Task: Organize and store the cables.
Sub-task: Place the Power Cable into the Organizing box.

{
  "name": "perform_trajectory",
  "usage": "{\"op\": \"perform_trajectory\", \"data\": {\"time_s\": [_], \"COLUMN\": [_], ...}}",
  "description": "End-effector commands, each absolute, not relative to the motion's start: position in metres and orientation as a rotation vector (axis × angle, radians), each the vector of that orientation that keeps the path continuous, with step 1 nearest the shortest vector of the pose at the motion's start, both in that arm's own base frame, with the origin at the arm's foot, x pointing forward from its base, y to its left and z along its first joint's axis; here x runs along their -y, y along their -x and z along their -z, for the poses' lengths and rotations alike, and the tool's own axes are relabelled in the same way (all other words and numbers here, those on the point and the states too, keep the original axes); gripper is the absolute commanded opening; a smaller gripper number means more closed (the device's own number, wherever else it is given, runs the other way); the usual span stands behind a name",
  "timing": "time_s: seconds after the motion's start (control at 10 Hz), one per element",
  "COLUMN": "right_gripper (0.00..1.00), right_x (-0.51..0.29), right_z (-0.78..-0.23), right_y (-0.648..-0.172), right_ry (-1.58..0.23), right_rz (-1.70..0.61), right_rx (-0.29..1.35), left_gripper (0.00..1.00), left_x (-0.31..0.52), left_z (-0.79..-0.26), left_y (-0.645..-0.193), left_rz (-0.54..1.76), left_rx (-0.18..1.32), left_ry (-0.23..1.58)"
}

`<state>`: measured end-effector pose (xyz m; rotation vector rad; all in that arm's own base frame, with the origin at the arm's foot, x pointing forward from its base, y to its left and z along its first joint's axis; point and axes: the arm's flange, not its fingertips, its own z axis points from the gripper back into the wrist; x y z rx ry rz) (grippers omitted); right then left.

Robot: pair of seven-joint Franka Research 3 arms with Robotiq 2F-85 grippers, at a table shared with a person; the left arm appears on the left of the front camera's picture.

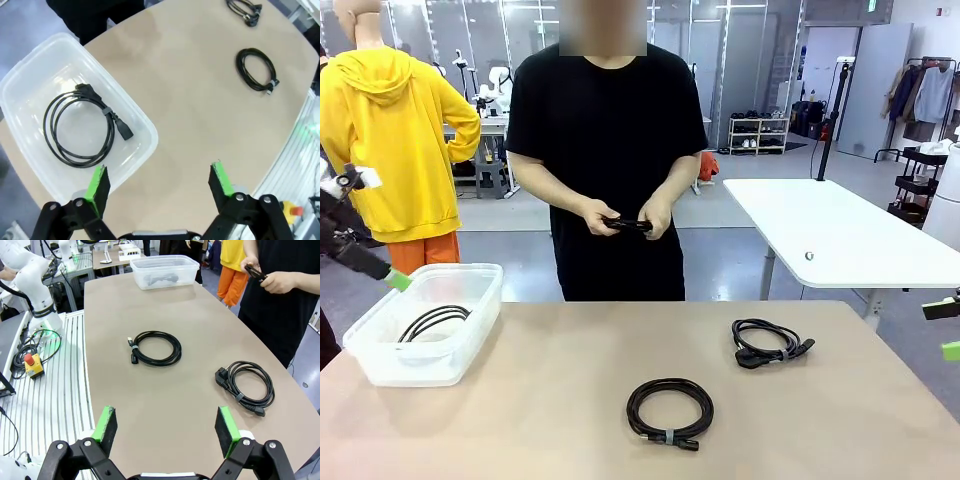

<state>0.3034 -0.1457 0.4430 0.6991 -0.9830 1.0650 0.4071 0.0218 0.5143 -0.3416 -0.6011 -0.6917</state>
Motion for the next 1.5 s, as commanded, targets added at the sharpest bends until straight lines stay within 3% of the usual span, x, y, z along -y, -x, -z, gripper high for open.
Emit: {"op": "perform_trajectory", "data": {"time_s": [0.0, 0.6, 0.7, 0.8, 1.0, 1.4], "right_gripper": [1.00, 1.00, 1.00, 1.00, 1.00, 1.00], "right_x": [0.146, 0.146, 0.134, 0.108, 0.065, -0.004], "right_z": [-0.444, -0.443, -0.459, -0.465, -0.475, -0.446], "right_y": [-0.304, -0.303, -0.308, -0.329, -0.376, -0.461], "right_ry": [-0.696, -0.699, -0.656, -0.626, -0.482, -0.220], "right_rz": [-1.076, -1.065, -1.169, -1.405, -1.598, -1.602], "right_rx": [1.008, 0.983, 0.917, 0.759, 0.507, 0.179], "left_gripper": [1.00, 1.00, 1.00, 1.00, 1.00, 1.00], "left_x": [-0.029, -0.022, -0.022, -0.022, -0.022, -0.022], "left_z": [-0.517, -0.514, -0.514, -0.514, -0.514, -0.514], "left_y": [-0.412, -0.407, -0.407, -0.407, -0.407, -0.407], "left_rz": [0.708, 0.692, 0.692, 0.692, 0.692, 0.692], "left_rx": [0.583, 0.601, 0.601, 0.601, 0.601, 0.601], "left_ry": [0.376, 0.342, 0.342, 0.342, 0.342, 0.342]}}
